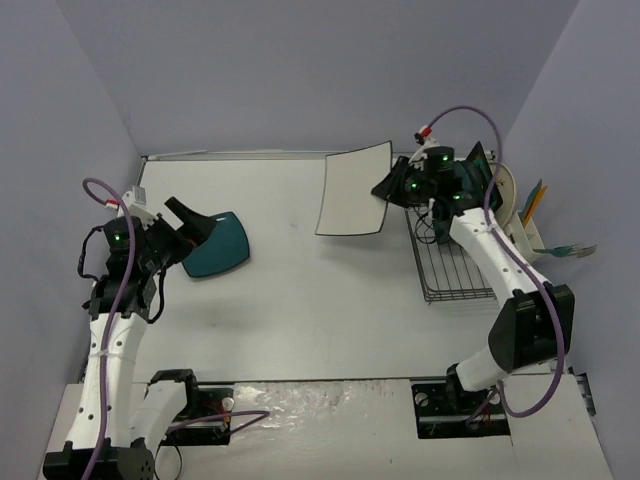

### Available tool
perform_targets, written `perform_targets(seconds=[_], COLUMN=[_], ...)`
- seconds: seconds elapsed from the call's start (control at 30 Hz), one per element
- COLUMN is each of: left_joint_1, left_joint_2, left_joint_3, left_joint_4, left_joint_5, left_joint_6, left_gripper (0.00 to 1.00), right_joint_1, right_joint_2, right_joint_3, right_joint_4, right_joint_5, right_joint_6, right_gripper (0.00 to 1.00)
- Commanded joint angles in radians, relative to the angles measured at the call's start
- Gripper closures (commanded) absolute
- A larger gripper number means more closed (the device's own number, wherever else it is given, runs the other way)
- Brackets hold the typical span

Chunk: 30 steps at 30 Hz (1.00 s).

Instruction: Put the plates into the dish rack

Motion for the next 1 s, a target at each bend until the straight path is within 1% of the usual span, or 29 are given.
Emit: perform_targets(seconds=[0.0, 0.07, 0.1, 0.13, 0.17, 0.27, 0.37, 0.43, 0.57, 0.77, 0.97], left_joint_1=[0.004, 0.005, 0.004, 0.004, 0.004, 0.006, 0.004, 0.005, 0.002, -0.004, -0.008], left_joint_2=[0.027, 0.036, 0.04, 0.044, 0.046, 0.046, 0.041, 0.038, 0.034, 0.032, 0.049], left_joint_3=[0.078, 0.077, 0.072, 0.062, 0.055, 0.035, -0.001, -0.022, -0.049, -0.088, -0.1], left_joint_4=[-0.262, -0.276, -0.279, -0.276, -0.273, -0.253, -0.233, -0.214, -0.199, -0.18, -0.157], left_joint_5=[-0.236, -0.281, -0.289, -0.295, -0.3, -0.307, -0.321, -0.328, -0.349, -0.399, -0.402], left_joint_6=[0.297, 0.337, 0.348, 0.363, 0.366, 0.373, 0.368, 0.367, 0.368, 0.367, 0.369], left_gripper=[0.03, 0.03, 0.03, 0.03, 0.03, 0.03, 0.03, 0.03, 0.03, 0.03, 0.03], right_joint_1=[-0.138, -0.15, -0.152, -0.162, -0.175, -0.214, -0.221, -0.252, -0.273, -0.276, -0.289], right_joint_2=[-0.126, -0.111, -0.103, -0.088, -0.076, -0.03, 0.005, 0.032, 0.082, 0.13, 0.175], right_joint_3=[0.261, 0.343, 0.371, 0.414, 0.44, 0.499, 0.554, 0.577, 0.603, 0.614, 0.607], right_joint_4=[-0.212, -0.302, -0.324, -0.351, -0.362, -0.373, -0.375, -0.377, -0.382, -0.381, -0.375], right_joint_5=[0.015, 0.12, 0.146, 0.163, 0.182, 0.191, 0.191, 0.195, 0.211, 0.249, 0.255], right_joint_6=[-0.397, -0.499, -0.513, -0.575, -0.597, -0.668, -0.71, -0.728, -0.754, -0.773, -0.786], right_gripper=[1.0, 1.0, 1.0, 1.0, 1.0, 1.0, 1.0, 1.0, 1.0, 1.0, 1.0])
